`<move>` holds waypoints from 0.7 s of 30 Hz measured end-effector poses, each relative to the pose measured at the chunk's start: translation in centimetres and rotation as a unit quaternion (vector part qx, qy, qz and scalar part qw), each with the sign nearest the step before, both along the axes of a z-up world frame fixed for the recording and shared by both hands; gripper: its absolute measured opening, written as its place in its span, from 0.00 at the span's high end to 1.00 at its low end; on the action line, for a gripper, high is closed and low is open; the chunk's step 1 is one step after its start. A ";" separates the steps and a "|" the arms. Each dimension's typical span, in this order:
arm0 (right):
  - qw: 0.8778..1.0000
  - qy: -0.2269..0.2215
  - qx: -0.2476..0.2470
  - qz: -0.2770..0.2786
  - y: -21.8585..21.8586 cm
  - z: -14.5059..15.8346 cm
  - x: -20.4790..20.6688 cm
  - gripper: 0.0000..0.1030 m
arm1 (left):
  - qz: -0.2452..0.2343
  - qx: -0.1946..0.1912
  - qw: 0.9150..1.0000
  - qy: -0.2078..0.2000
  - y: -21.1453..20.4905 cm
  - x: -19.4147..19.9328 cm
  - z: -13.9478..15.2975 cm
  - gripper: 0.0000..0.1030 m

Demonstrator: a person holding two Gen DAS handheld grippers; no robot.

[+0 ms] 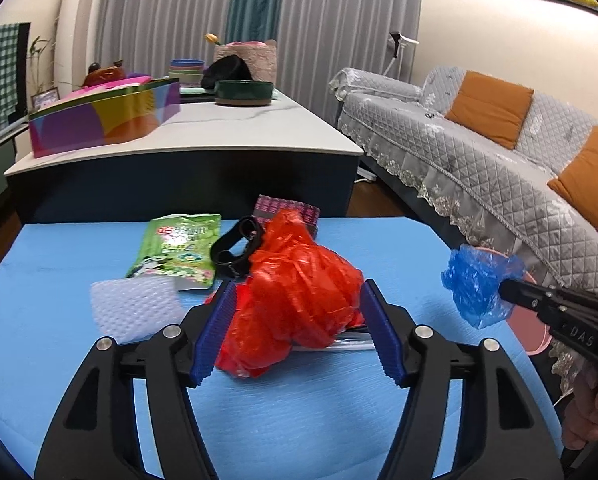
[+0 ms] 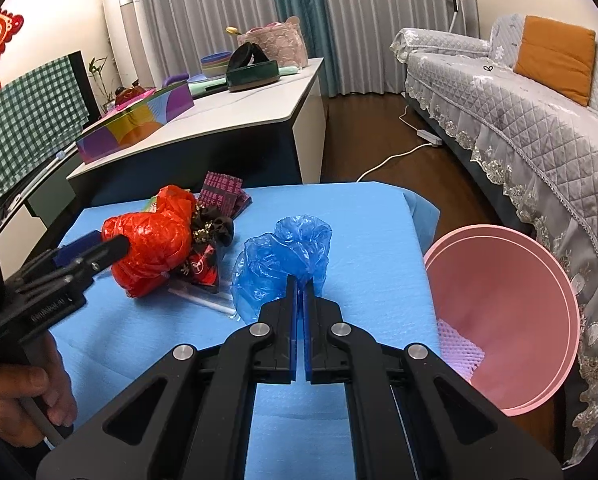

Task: Collect trash
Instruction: 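Grasp the red plastic bag with the left tool while the right tool holds the blue bag, then carry the red bag with the left tool while the right tool carries the blue bag to the bin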

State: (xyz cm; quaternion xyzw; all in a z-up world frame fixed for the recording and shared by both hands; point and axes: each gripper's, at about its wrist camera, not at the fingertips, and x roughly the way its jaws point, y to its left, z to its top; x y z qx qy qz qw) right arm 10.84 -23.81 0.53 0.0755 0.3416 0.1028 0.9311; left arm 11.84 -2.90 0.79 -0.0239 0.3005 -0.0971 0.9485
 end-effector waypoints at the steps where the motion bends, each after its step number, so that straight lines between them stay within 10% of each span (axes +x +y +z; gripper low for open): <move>1: 1.000 0.000 0.000 0.000 -0.1 0.0 0.0 0.98 | -0.001 0.007 1.000 0.001 -0.3 0.2 -0.1 0.39; 5: 1.000 -0.003 0.001 -0.002 -0.4 0.3 -0.1 0.98 | -0.005 0.021 1.000 0.005 -1.0 0.6 -0.3 0.41; 10: 1.000 -0.009 -0.001 -0.004 -0.6 0.6 -0.3 0.98 | -0.010 0.035 0.999 -0.001 -1.4 0.4 0.1 0.68; 21: 1.000 -0.028 -0.005 -0.012 -0.8 2.0 -1.6 0.98 | -0.001 0.037 0.999 -0.026 -0.7 -1.4 2.0 0.76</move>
